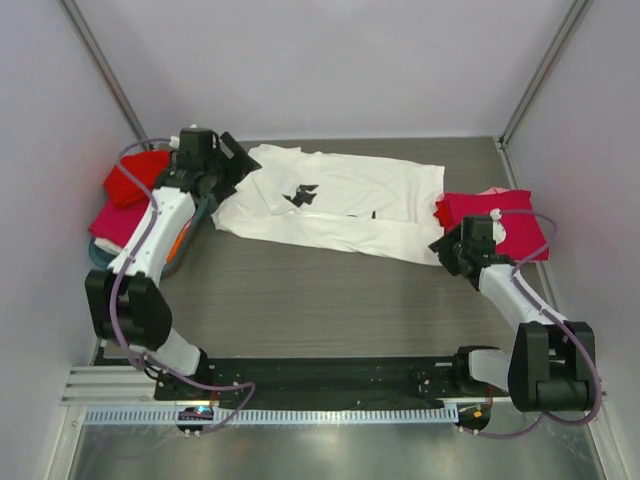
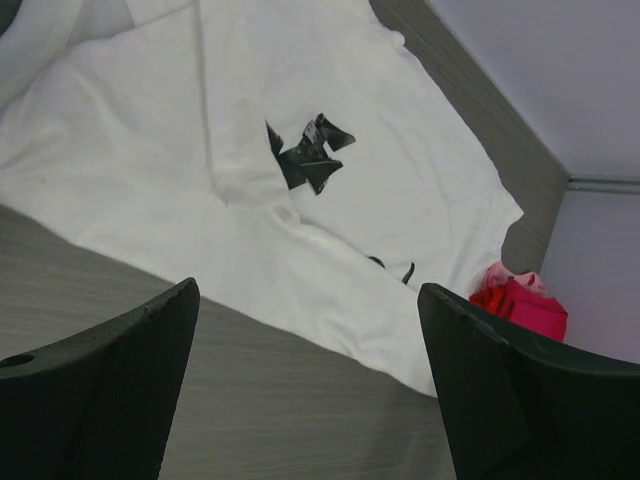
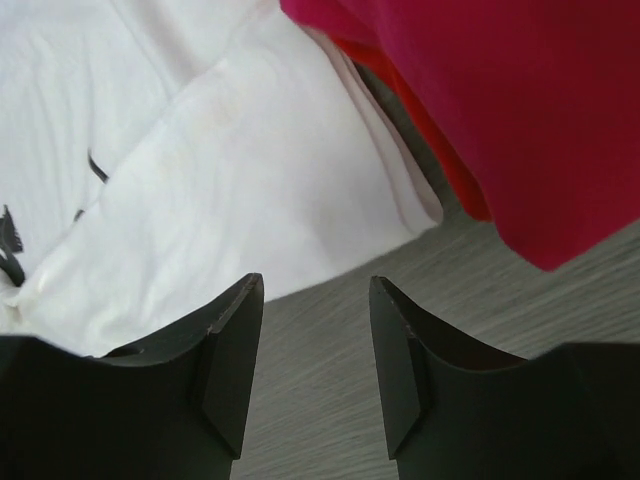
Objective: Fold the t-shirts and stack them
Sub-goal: Fold the tshirt
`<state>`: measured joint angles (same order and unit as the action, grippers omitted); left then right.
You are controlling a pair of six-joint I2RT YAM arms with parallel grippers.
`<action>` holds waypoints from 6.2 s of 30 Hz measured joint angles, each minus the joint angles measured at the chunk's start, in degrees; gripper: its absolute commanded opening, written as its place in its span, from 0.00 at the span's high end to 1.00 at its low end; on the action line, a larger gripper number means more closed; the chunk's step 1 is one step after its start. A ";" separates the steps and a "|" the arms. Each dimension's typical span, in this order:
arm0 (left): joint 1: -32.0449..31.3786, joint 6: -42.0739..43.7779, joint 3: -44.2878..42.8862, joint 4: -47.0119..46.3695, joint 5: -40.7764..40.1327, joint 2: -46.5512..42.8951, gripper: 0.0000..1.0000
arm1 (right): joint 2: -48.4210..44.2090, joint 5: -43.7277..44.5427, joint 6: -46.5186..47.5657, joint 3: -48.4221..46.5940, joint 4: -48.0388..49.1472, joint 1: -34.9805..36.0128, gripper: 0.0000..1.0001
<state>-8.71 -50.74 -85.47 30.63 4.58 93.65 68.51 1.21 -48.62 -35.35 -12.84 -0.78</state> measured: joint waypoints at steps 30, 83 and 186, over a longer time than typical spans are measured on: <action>6.49 -8.11 46.21 -27.02 -5.68 -18.67 0.28 | 7.19 18.10 -11.34 9.18 13.90 5.73 0.99; 6.23 -14.88 54.99 -21.75 -22.14 -24.26 1.00 | 6.47 6.88 -0.66 1.99 1.84 1.77 0.99; 0.85 4.44 -1.05 -21.03 -9.60 15.04 0.08 | 61.40 1.55 21.81 -66.51 -7.82 4.44 0.82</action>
<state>-7.86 -46.30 -86.52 9.61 -5.02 108.68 129.91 2.76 -26.81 -101.86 -20.67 3.66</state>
